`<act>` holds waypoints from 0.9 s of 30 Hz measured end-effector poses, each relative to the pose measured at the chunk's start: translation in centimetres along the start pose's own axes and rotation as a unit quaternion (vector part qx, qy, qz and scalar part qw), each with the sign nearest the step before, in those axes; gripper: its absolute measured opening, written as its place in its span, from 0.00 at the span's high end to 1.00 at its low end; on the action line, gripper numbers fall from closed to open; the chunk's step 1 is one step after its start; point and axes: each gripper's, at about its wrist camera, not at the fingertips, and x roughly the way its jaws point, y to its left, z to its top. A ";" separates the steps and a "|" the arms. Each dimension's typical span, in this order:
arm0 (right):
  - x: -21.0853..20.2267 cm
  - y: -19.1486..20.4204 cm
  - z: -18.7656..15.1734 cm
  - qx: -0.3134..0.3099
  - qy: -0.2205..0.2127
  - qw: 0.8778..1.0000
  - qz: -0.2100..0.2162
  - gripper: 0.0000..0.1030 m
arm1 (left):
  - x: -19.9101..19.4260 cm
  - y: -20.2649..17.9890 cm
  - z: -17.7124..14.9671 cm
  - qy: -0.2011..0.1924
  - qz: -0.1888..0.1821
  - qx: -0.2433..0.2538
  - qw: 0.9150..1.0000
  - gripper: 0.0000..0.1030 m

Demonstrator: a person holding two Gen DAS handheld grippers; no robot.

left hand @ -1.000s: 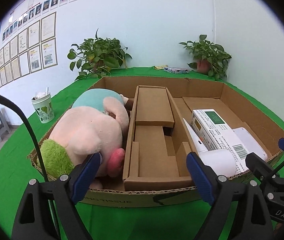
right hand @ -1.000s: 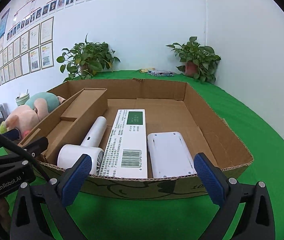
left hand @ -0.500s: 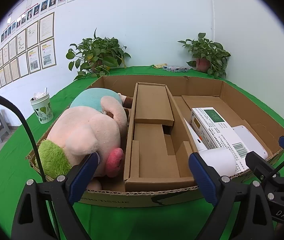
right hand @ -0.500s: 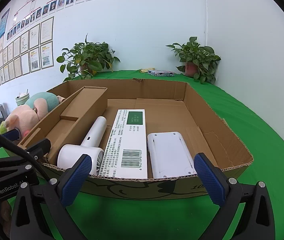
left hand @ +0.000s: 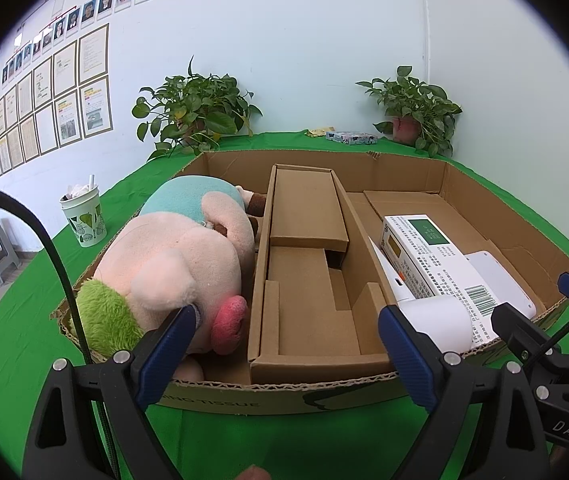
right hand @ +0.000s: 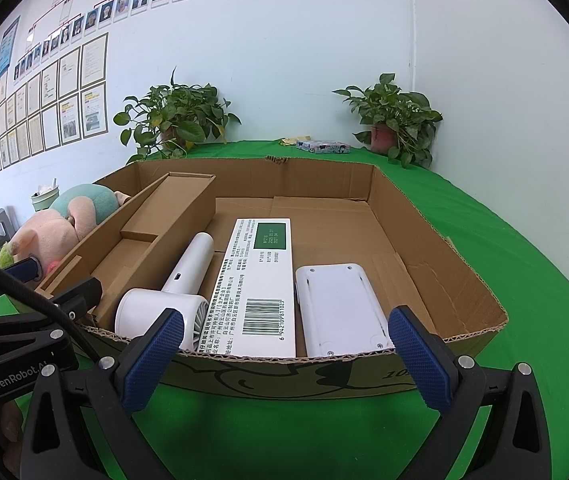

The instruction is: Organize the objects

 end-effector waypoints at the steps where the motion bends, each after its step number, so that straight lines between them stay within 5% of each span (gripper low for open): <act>1: 0.0 0.0 0.0 0.000 0.000 1.000 0.000 0.00 | 0.0 0.0 0.0 0.000 0.000 0.000 1.000 0.10; 27: 0.0 0.0 -0.2 -0.002 0.000 1.000 0.001 0.00 | 0.2 0.1 0.0 0.000 -0.002 0.001 1.000 0.10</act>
